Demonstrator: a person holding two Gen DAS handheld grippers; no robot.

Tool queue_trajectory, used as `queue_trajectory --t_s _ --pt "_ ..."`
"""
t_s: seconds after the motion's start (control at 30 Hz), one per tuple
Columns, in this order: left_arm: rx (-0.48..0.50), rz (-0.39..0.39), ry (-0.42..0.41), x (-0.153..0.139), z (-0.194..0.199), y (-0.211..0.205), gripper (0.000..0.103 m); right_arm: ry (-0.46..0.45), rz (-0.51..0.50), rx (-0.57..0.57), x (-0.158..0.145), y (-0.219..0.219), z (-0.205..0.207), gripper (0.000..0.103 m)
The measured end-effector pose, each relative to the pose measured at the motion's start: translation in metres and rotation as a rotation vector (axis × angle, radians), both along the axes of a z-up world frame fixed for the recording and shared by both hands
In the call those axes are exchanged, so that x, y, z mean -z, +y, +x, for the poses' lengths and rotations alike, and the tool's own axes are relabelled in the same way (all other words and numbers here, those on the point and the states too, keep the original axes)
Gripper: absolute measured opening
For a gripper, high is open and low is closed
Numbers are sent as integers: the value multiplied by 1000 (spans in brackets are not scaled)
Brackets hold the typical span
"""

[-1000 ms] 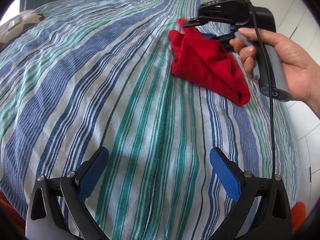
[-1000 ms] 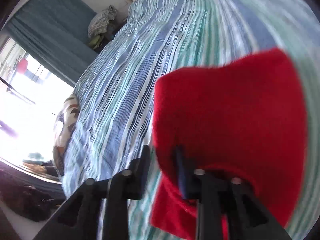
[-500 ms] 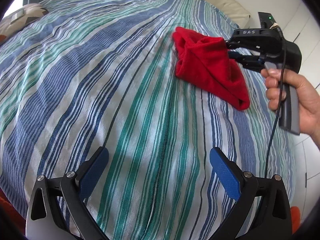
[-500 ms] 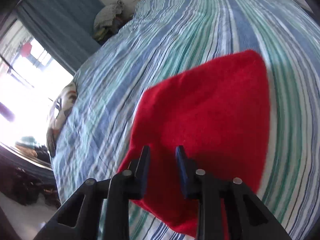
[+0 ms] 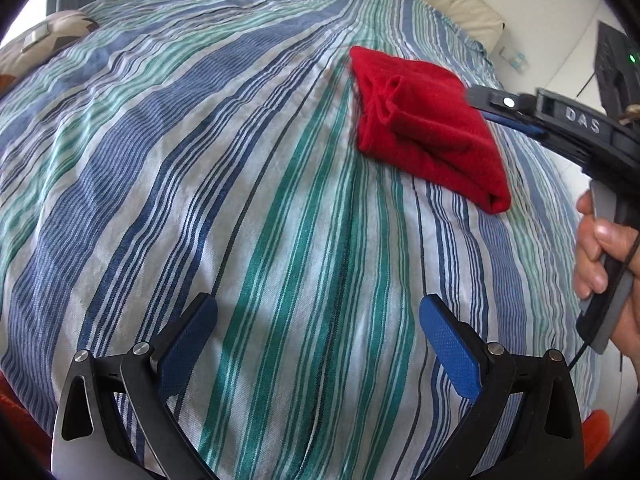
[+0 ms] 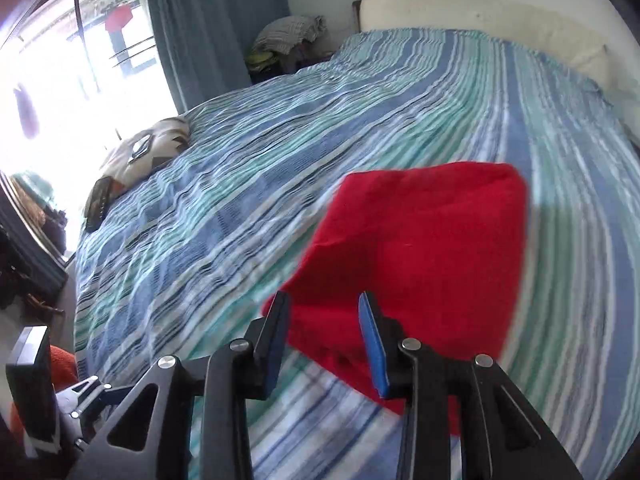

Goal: Fold small clothes
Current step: 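Fold the gripped edge over the sweater and open the right tool, then lift the right tool away from the sweater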

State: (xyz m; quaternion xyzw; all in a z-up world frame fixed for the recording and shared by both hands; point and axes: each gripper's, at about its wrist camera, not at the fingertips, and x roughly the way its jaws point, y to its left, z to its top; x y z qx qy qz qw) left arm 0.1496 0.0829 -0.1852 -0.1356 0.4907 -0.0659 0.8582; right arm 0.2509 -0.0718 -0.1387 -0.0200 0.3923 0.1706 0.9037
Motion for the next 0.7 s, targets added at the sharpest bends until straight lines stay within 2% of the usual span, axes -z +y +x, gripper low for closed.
queue_trajectory --t_s 0.07,0.1,0.17,0.2,0.27,0.33,0.37,0.43,0.57,0.7 --pt "5 10 2 1 1 -2 101 18 -38 61 11 -20 -1 36" --pt "8 22 3 2 1 -5 102 73 -38 86 26 -27 0 36" --pt "15 54 2 5 2 -9 102 252 -21 130 65 -43 9 36" --pt "18 68 0 6 1 -10 102 264 -20 141 75 -45 6 36" --pt "26 99 -13 8 -2 -13 102 184 -58 148 69 -39 -10 36" --pt "36 129 -21 9 -5 -16 102 179 -57 164 59 -34 -23 39" --pt "41 142 -25 9 -5 -17 102 172 -65 186 55 -33 -34 46" --pt "44 157 -29 9 -6 -19 102 139 -116 230 42 -29 -52 51" --pt "45 134 -41 9 -9 -17 102 106 -205 312 21 -29 -85 71" --pt "61 167 -48 12 -10 -20 102 111 -268 362 16 -35 -107 72"
